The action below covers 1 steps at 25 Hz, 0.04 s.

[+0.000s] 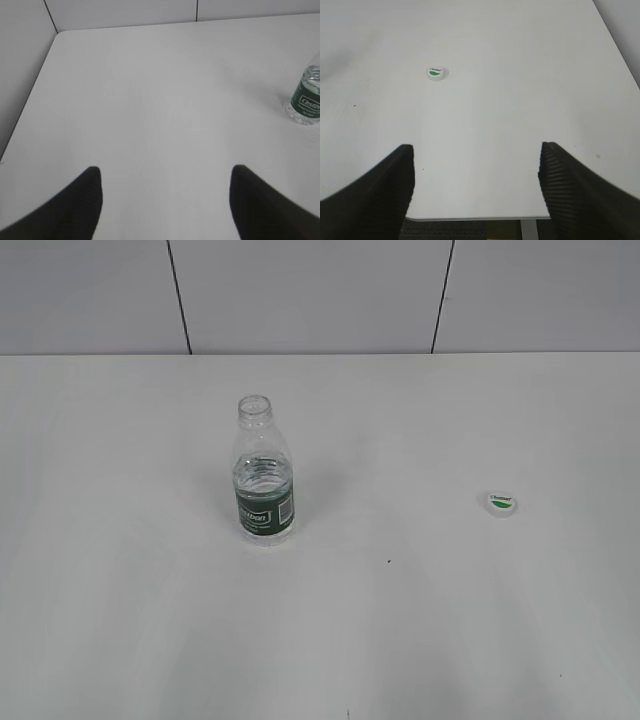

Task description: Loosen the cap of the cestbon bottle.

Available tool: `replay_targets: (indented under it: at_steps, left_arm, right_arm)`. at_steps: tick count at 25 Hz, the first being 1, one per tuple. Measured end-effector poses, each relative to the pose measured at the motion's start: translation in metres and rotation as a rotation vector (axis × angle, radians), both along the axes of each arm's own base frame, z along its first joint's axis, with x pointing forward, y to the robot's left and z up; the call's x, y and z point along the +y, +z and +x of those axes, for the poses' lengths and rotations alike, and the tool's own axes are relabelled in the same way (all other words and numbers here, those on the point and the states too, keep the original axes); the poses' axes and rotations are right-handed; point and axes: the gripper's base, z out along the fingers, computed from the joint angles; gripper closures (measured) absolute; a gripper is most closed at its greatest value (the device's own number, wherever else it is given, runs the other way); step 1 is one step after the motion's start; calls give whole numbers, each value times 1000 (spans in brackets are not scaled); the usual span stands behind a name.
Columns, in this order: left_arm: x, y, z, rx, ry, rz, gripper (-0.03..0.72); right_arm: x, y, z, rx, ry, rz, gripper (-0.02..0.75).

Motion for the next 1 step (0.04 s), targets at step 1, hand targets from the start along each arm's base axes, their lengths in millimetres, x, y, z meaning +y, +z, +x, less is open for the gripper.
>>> replay_targets:
  at_steps: [1]
  left_arm:
    - [0,0,0,0,0,0,204]
  right_arm:
    - [0,0,0,1,0,0,148]
